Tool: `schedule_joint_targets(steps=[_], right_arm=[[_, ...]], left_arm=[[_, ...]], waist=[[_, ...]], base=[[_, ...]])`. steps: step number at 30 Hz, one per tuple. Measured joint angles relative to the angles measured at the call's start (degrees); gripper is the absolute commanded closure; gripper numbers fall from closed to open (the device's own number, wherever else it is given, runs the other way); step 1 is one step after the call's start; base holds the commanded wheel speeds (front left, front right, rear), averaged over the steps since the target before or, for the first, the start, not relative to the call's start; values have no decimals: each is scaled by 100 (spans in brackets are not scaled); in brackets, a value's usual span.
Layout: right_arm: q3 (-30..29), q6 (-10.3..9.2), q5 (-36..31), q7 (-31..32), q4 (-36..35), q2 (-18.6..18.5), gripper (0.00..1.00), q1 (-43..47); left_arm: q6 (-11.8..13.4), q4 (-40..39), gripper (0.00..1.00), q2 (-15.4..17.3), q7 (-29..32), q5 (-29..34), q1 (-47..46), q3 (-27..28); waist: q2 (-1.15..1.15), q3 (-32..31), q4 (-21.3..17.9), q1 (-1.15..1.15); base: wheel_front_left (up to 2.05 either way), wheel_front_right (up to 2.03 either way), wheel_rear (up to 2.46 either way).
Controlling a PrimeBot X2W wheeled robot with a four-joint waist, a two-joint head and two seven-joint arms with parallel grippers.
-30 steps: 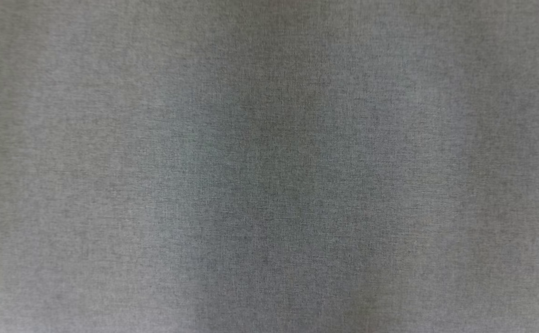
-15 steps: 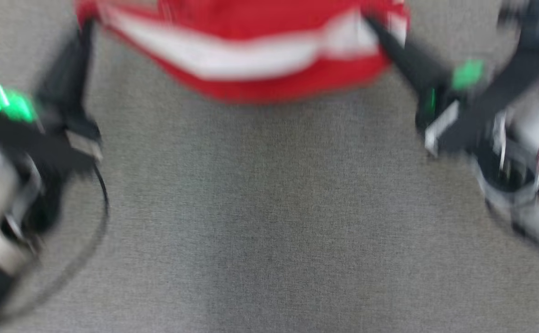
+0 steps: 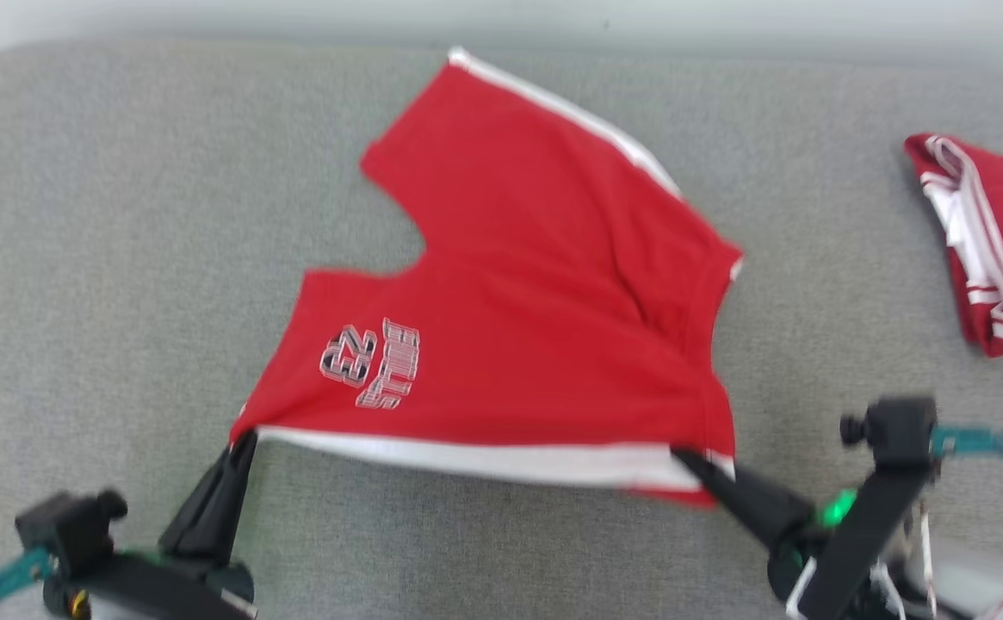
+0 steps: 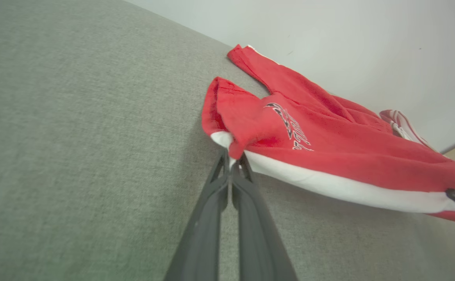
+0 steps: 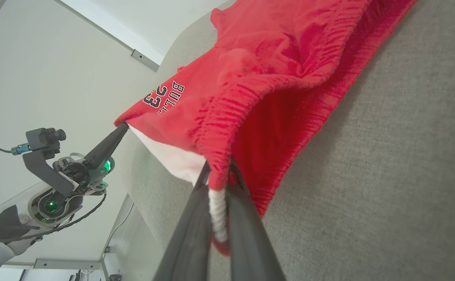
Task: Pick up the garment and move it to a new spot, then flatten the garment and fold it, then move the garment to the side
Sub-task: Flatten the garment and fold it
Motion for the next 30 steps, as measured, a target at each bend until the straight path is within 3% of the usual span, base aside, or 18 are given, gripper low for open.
schedule_joint_targets(steps=[8,12,17,22,30], right_arm=[[199,0,47,-88,-98,-7,100,959],[245,0,90,-129,-240,-69,100,1388],[270,1,92,-141,-357,-67,100,1621],[59,1,103,-197,-426,49,100,1617],[-784,0,170,-263,-567,355,100,1571]], left_arm=[[-3,43,100,-560,1,639,1170,768],[-3,23,100,-669,1,1187,1602,973],[-3,-135,100,-720,1,1349,1799,1230],[-3,-342,100,-520,1,1483,1728,1223],[-3,-608,100,374,497,1464,224,754]], waist=[[0,-467,-74,0],[0,-650,-115,0],[0,-715,-140,1],[1,-690,-225,2],[1,-431,-496,2]], base=[[0,0,0],[0,0,0],[0,0,0],[0,0,0],[0,0,0]])
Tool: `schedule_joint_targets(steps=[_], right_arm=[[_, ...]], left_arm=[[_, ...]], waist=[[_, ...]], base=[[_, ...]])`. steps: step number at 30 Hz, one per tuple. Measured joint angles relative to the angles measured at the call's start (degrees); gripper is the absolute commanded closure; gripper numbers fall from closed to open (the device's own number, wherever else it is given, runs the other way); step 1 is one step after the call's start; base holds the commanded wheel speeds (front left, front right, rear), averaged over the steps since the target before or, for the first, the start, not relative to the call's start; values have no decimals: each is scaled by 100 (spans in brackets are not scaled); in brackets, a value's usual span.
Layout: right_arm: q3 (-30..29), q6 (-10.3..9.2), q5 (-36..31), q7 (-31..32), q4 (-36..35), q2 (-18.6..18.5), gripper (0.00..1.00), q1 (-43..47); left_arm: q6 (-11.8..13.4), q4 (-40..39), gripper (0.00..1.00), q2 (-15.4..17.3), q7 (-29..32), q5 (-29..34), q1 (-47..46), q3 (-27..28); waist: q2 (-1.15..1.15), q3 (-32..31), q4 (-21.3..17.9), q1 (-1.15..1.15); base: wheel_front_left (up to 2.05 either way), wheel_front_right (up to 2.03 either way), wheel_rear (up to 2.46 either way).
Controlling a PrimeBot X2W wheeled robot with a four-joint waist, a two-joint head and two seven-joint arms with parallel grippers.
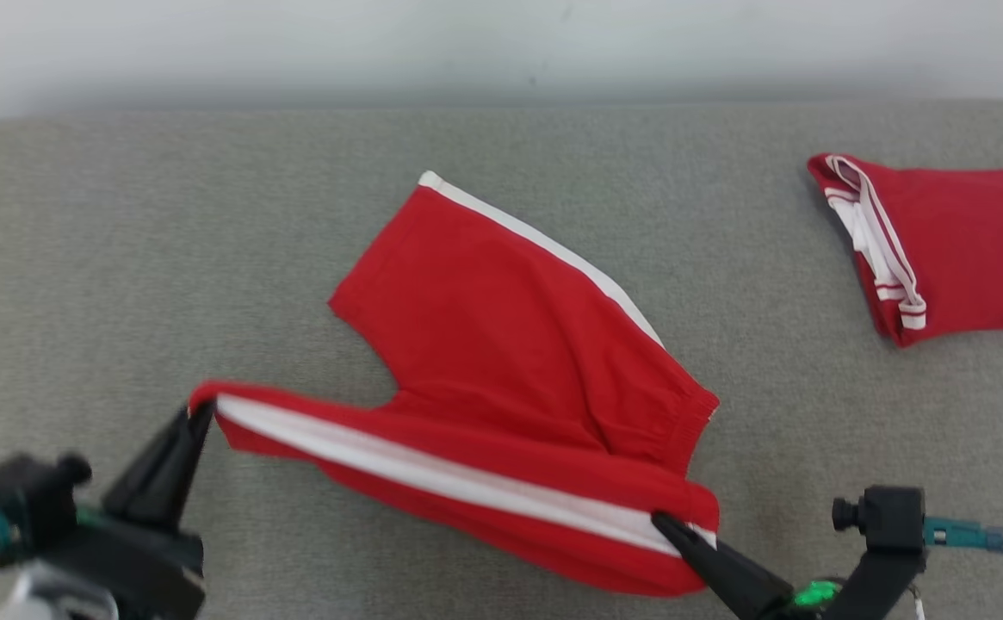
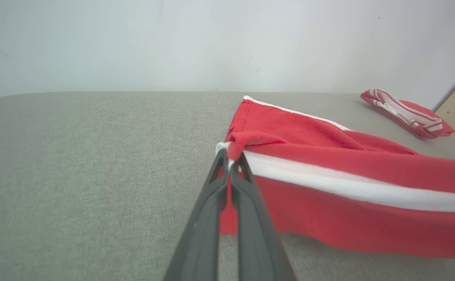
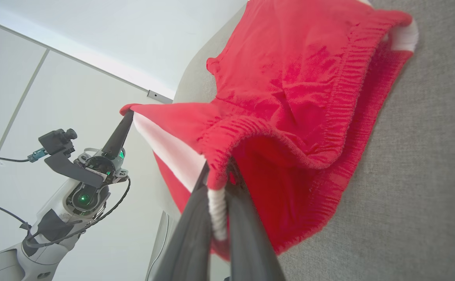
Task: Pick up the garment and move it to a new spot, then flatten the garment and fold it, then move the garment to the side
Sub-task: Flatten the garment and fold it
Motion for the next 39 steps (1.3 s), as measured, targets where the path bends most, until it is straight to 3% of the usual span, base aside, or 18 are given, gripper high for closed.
schedule_joint_targets(steps=[8,13,19,29,39], right_arm=[[-617,0,-209,-7,216,592,100,-445],[-709,1,-389,-7,500,869,100,-700],[-823,1,-547,-7,840,1280,100,-1034],[-843,0,-760,-7,1069,1575,100,-1245],[-939,0,-1121,-7,1291,1872,100,-1529]], left_arm=[[-1,229,100,766,824,-376,-1763,-670],[-1,524,100,925,1158,-616,-2514,-1038],[0,1055,100,1037,1480,-769,-3409,-1652],[-1,1747,100,1082,1773,-896,-4743,-2711],[-1,2387,100,1053,1691,-1017,-5593,-3519]], waist=[[1,430,-425,0],[1,640,-689,1],[1,928,-1046,1],[1,1278,-1399,0],[1,1495,-1610,0]], base=[[0,0,0],[0,0,0],[0,0,0],[0,0,0],[0,0,0]])
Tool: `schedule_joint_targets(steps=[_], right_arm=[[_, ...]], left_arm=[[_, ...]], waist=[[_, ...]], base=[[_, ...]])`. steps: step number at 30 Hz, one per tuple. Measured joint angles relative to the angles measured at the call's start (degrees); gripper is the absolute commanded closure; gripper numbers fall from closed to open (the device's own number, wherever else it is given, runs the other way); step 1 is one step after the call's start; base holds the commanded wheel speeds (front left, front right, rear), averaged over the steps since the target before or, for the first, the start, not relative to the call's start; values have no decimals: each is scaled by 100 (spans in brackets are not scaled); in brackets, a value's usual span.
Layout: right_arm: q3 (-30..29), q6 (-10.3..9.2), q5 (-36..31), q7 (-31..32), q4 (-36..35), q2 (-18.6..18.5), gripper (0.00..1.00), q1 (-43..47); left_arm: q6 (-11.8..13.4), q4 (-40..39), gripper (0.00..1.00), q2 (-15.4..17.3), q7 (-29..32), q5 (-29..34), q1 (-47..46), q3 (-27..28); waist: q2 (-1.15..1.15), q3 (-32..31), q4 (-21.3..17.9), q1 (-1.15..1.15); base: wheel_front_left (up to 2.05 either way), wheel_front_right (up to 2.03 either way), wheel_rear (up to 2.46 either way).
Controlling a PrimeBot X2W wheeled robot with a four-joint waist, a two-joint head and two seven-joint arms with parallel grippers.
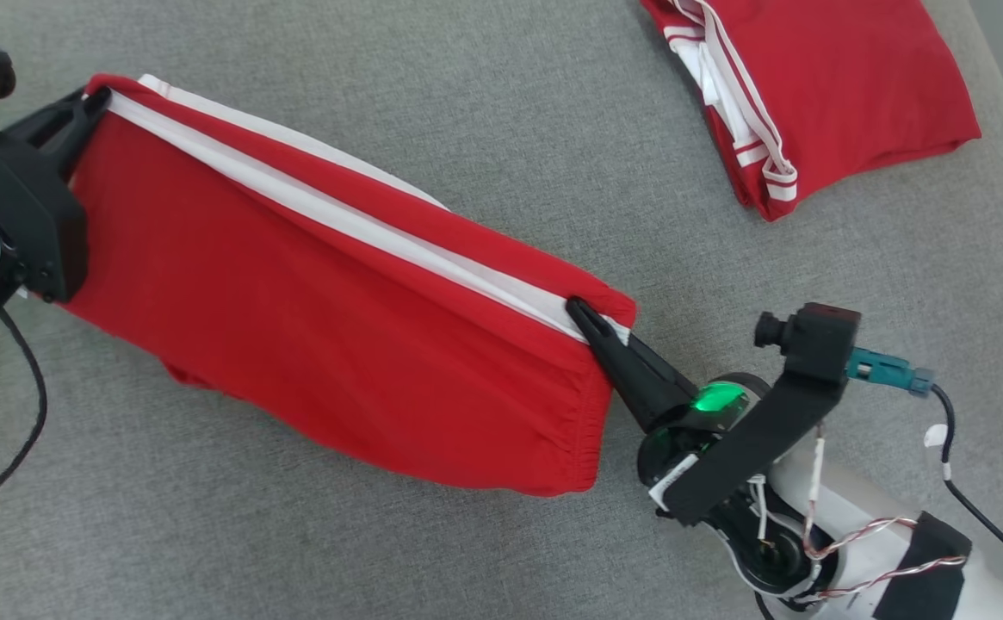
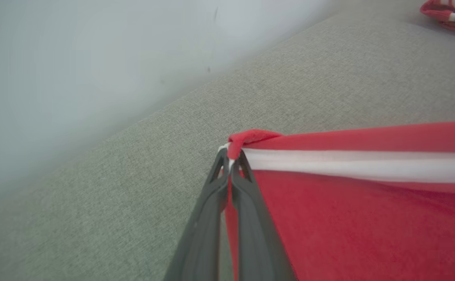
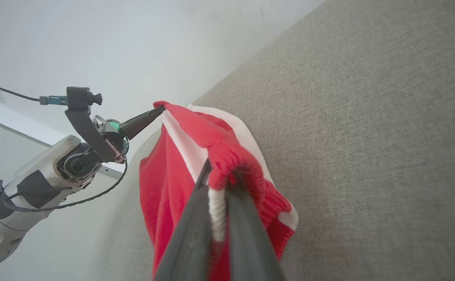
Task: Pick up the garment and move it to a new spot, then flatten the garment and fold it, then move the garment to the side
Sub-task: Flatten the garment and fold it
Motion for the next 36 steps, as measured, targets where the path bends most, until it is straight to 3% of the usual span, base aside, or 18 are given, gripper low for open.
schedule_joint_targets(steps=[14,15,16,17,18,29,36], right_arm=[[-203,1,-836,0,499,478,100,-153],[-214,1,-879,0,535,514,88,-153],[-223,1,-912,0,558,544,33,-153],[-233,1,-953,0,584,567,0,-153],[-232,0,-969,0,613,584,0,-153],[-820,0,-1391,0,734,454,0,355],[-1308,1,-1796,-1,716,354,0,876]], left_arm=[[0,702,100,-98,-724,-248,-478,-884],[0,758,100,-110,-788,-274,-492,-921],[0,793,57,-121,-888,-283,-498,-968],[0,847,26,-143,-966,-285,-506,-1016],[0,900,0,-174,-1035,-299,-513,-1072],[1,1174,0,-252,-1868,-654,-307,-1361],[1,1232,0,-241,-2159,-759,99,-1144]], waist=[[-1,180,-92,-1],[0,174,-90,-1],[0,167,-89,0],[0,155,-88,0],[0,139,-87,0],[-1,-324,-17,-1],[-1,-736,91,-2]], base=[[0,0,0],[0,0,0],[0,0,0],[0,0,0],[0,0,0],[0,0,0],[0,0,0]])
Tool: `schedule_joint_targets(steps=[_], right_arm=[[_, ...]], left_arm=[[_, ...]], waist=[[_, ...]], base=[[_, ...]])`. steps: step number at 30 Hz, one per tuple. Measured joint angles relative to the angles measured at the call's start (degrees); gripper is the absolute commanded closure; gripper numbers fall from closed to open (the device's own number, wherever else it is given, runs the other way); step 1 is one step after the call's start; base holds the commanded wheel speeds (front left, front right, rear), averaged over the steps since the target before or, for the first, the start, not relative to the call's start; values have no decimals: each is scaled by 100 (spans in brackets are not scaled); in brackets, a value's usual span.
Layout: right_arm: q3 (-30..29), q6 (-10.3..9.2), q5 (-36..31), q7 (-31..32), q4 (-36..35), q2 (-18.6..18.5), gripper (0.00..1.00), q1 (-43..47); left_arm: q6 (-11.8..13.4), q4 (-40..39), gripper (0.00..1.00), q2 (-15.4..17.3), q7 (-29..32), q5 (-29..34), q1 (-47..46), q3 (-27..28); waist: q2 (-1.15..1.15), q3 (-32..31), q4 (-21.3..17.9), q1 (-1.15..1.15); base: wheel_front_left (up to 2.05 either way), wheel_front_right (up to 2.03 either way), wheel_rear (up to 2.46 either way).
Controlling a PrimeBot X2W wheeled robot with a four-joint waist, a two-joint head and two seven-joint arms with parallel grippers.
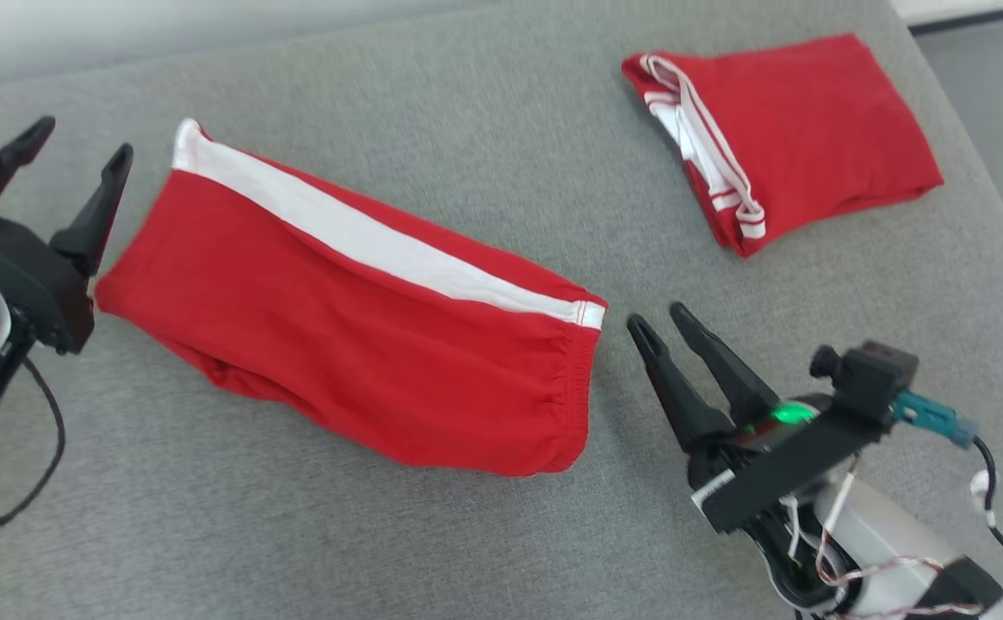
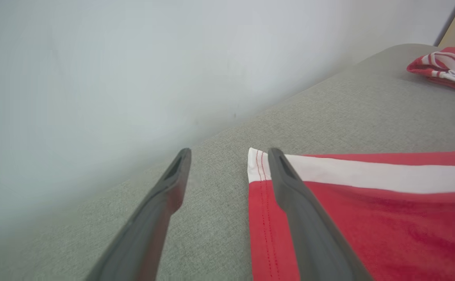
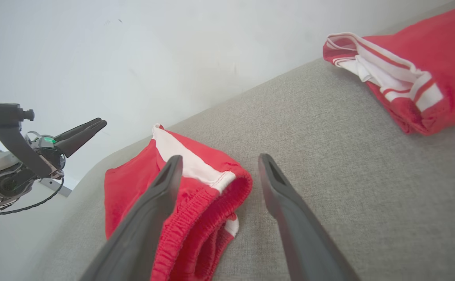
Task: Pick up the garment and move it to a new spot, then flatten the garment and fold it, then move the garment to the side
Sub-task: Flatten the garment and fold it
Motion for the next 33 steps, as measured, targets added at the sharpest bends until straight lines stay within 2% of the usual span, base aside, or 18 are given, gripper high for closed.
schedule_joint_targets(steps=[3,6,8,14,17,20,21,26,33], right_arm=[[-264,0,-370,1,-16,-24,0,225],[-790,0,-809,1,-145,80,0,516],[-1257,-1,-1002,-10,-337,313,0,788],[-2108,-1,-2090,-10,-821,917,0,1466],[-2443,-1,-2673,-12,-1058,1202,0,1732],[-2520,0,-3147,-11,-1165,1350,0,1864],[-2640,0,-3453,-12,-1269,1518,0,1986],[-2787,0,-3769,-12,-1330,1806,0,2164],[-2770,0,-3990,-12,-1304,1963,0,2343]], left_arm=[[136,-133,0,-64,-22,79,263,401],[335,-478,0,-168,-29,368,586,948],[453,-690,0,-259,-27,587,896,1260],[628,-1116,0,-534,-27,1150,1736,2221],[609,-1134,0,-671,-27,1422,2057,2573],[623,-1095,0,-772,-27,1596,2267,2726],[609,-1058,0,-868,-27,1724,2403,2882],[495,-877,0,-1090,-27,1907,2582,3143],[246,-214,0,-1402,-29,2039,2597,3273]], waist=[[0,-170,68,0],[0,-297,174,0],[-1,-355,266,-1],[-1,-514,482,0],[-1,-576,529,0],[0,-604,528,0],[-1,-605,503,0],[0,-597,451,1],[0,-546,395,1]], base=[[0,0,0],[0,0,0],[0,0,0],[0,0,0],[0,0,0],[0,0,0],[0,0,0],[0,0,0],[0,0,0]])
